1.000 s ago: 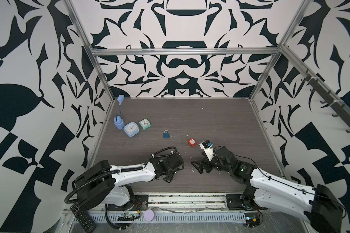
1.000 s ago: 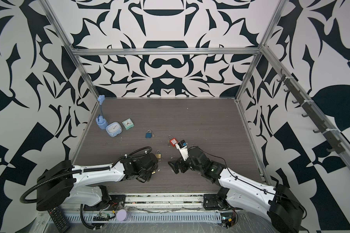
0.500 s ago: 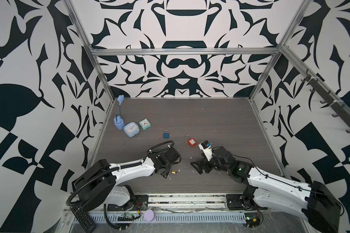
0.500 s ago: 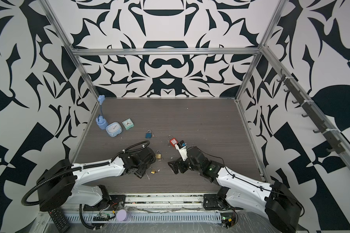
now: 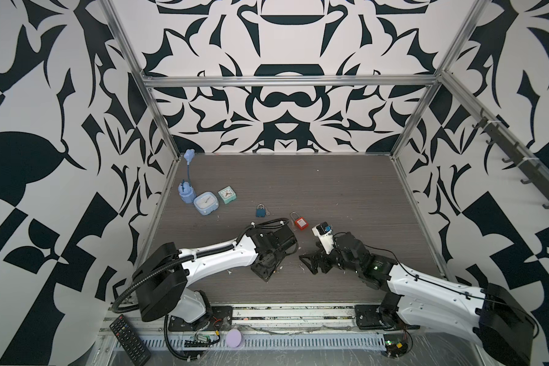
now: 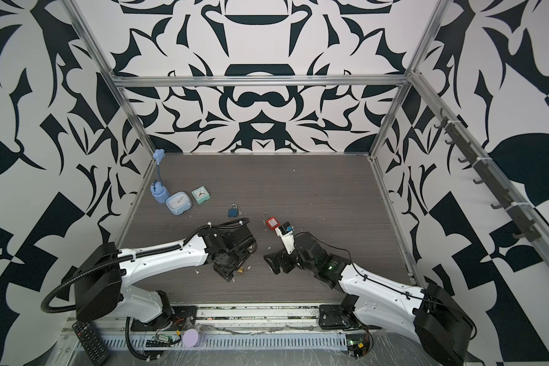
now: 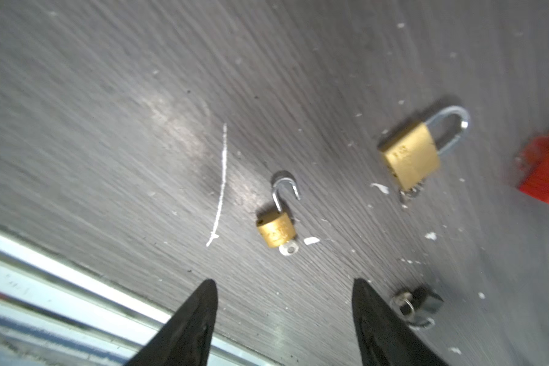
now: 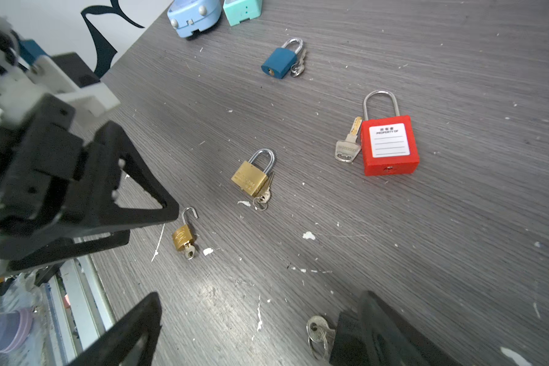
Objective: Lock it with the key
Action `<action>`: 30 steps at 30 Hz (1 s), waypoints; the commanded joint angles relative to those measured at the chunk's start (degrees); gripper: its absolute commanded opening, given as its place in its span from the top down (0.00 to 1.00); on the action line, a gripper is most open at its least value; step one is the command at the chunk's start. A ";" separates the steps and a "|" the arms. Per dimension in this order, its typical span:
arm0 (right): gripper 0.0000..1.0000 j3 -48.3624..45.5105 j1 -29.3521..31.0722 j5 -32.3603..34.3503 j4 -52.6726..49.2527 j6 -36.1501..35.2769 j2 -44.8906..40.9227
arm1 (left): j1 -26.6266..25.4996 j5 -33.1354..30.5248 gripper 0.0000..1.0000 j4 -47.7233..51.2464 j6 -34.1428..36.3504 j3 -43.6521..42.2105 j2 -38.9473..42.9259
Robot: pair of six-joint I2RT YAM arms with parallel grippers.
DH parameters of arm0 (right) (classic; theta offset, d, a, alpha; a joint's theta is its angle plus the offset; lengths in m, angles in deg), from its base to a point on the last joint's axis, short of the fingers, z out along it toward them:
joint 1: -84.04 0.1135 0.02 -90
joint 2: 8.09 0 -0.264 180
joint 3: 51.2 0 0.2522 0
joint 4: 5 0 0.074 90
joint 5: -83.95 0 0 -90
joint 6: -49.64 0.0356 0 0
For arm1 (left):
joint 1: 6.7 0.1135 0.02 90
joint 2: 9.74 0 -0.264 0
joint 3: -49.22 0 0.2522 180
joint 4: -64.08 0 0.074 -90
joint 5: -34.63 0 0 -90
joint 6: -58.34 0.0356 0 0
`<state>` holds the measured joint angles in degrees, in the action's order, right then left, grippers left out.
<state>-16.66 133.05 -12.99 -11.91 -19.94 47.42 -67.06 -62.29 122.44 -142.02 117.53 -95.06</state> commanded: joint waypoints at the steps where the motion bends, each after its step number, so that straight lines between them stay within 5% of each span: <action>1: 0.02 -0.64 0.36 0.25 2.35 -0.10 -2.27 | -0.20 2.00 0.31 4.40 -6.25 2.86 -2.02; 15: 0.00 -2.11 1.62 -12.95 -0.28 -10.55 -2.70 | -0.17 3.06 0.35 0.14 -14.76 0.56 -5.92; 30: 0.01 0.04 5.08 -13.45 -3.86 -13.00 1.10 | -0.06 2.74 0.44 -3.49 -19.35 -1.89 -8.97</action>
<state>-18.72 137.80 -25.99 -16.02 -31.57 49.67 -67.10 -59.05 118.31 -150.33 116.30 -102.86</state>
